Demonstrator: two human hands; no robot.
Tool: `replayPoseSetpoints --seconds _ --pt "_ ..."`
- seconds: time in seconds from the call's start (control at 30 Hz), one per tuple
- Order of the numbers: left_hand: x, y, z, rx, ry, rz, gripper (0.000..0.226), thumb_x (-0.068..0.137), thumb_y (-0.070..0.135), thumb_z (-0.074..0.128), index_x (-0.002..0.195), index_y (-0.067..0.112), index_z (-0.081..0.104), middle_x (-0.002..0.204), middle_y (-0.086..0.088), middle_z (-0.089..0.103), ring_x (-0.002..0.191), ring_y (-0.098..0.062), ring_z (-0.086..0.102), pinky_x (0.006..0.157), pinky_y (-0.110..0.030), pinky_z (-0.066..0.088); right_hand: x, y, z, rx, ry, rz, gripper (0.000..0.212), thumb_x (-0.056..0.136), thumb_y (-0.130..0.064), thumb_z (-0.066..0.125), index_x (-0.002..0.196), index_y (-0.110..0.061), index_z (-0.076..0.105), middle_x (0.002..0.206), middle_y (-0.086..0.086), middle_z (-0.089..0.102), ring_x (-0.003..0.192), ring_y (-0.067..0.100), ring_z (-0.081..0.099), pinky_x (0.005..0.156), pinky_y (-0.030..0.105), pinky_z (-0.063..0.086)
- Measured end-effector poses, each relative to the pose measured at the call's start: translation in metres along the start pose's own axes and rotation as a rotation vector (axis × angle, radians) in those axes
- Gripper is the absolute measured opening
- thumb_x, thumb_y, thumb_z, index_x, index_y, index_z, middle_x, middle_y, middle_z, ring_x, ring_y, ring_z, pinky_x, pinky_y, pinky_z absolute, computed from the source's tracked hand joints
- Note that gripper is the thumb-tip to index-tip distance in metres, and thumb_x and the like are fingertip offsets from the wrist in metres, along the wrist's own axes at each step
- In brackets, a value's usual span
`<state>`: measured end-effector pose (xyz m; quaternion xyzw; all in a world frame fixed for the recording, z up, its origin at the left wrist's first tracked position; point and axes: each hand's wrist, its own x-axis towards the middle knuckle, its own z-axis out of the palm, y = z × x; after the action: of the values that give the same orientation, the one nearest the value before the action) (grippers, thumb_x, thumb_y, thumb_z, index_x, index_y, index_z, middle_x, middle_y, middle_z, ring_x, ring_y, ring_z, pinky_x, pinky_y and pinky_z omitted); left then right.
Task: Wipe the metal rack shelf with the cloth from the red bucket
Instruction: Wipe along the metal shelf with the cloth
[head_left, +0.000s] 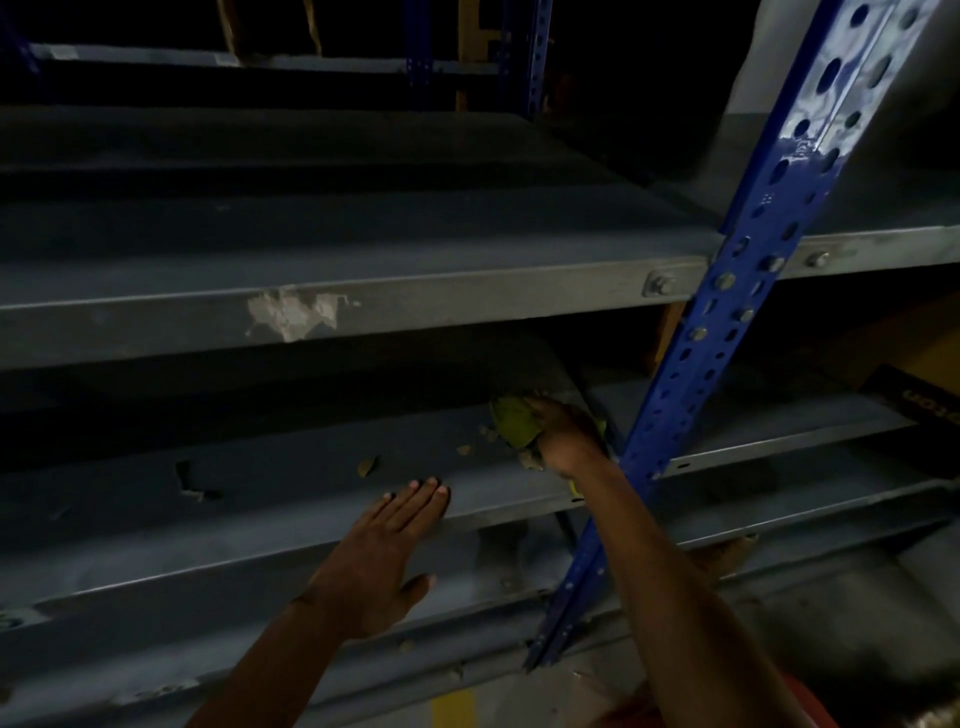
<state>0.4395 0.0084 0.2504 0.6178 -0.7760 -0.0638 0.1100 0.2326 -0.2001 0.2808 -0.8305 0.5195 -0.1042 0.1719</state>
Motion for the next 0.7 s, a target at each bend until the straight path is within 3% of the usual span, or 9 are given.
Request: replayPoseSetpoints --seconds 0.07,0.1,0.17,0.27,0.37,0.43,0.53,0.63,0.7 --pt "0.001 0.000 0.000 -0.005 0.012 0.001 0.088 0.087 0.050 0.049 0.148 0.033 -0.013 0.155 0.014 -0.016 0.142 -0.002 -0.015 0.115 -0.024 -0.010 -0.003 0.004 0.004 -0.044 -0.024 -0.029 0.058 0.088 -0.069 0.038 0.135 -0.037 0.052 0.143 -0.006 0.050 0.125 0.022 0.051 0.101 0.024 0.036" --pt "0.001 0.000 0.000 -0.002 0.015 0.002 0.088 0.087 0.050 0.049 0.148 0.032 -0.013 0.155 0.014 -0.016 0.142 -0.003 -0.015 0.115 -0.024 -0.009 -0.008 0.002 0.003 -0.030 -0.036 0.002 0.065 0.085 -0.075 0.036 0.134 -0.035 0.053 0.141 -0.003 0.052 0.125 0.024 0.051 0.106 0.030 0.036" --pt "0.001 -0.001 0.001 0.018 -0.004 0.008 0.088 0.088 0.051 0.048 0.148 0.032 -0.014 0.156 0.013 -0.017 0.142 -0.002 -0.017 0.115 -0.025 -0.009 -0.014 0.005 0.006 -0.053 -0.009 0.044 0.054 0.090 -0.061 0.046 0.133 -0.030 0.056 0.139 0.002 0.055 0.125 0.025 0.052 0.109 0.037 0.037" --pt "0.000 -0.001 0.000 0.013 -0.003 0.004 0.088 0.088 0.052 0.048 0.148 0.032 -0.015 0.156 0.012 -0.016 0.141 -0.001 -0.018 0.114 -0.024 -0.011 -0.023 0.007 0.004 -0.050 0.003 0.075 0.035 0.091 -0.020 0.055 0.126 -0.018 0.062 0.127 0.009 0.062 0.116 0.028 0.058 0.101 0.033 0.045" --pt "-0.001 0.001 -0.001 0.009 -0.013 0.006 0.088 0.089 0.052 0.047 0.147 0.032 -0.016 0.155 0.014 -0.020 0.140 -0.001 -0.020 0.114 -0.023 -0.013 -0.019 0.000 -0.015 0.105 0.041 0.078 0.027 0.095 -0.021 0.053 0.118 -0.011 0.065 0.120 0.014 0.065 0.111 0.029 0.061 0.093 0.028 0.044" --pt "-0.001 0.001 -0.001 0.002 -0.018 0.005 0.089 0.088 0.052 0.048 0.147 0.032 -0.016 0.155 0.014 -0.019 0.140 -0.001 -0.020 0.114 -0.024 -0.013 -0.009 -0.009 -0.022 0.220 0.074 0.123 0.033 0.099 -0.018 0.046 0.127 -0.007 0.058 0.133 0.015 0.057 0.121 0.031 0.054 0.102 0.030 0.037" --pt "0.000 -0.001 -0.001 -0.011 -0.022 0.004 0.089 0.088 0.052 0.048 0.147 0.033 -0.015 0.156 0.013 -0.017 0.140 0.000 -0.020 0.115 -0.024 -0.011 -0.002 -0.015 -0.010 0.229 0.019 0.106 0.045 0.102 -0.023 0.039 0.146 -0.017 0.037 0.153 0.009 0.036 0.136 0.028 0.038 0.112 0.032 0.025" --pt "0.000 -0.001 -0.001 -0.020 -0.014 0.006 0.089 0.088 0.050 0.049 0.147 0.032 -0.015 0.155 0.014 -0.018 0.140 -0.001 -0.019 0.115 -0.026 -0.009 -0.009 -0.014 0.008 -0.045 -0.109 -0.027 0.065 0.096 -0.009 0.040 0.154 -0.021 0.013 0.162 0.006 0.010 0.148 0.025 0.014 0.119 0.034 0.010" --pt "0.000 0.000 -0.001 -0.009 -0.013 0.008 0.090 0.087 0.050 0.050 0.148 0.031 -0.013 0.155 0.014 -0.017 0.141 -0.001 -0.017 0.115 -0.026 -0.009 -0.013 -0.013 0.013 -0.151 -0.107 -0.088 0.067 0.097 -0.014 0.037 0.154 -0.019 0.002 0.163 0.007 -0.001 0.149 0.023 0.001 0.120 0.035 0.002"
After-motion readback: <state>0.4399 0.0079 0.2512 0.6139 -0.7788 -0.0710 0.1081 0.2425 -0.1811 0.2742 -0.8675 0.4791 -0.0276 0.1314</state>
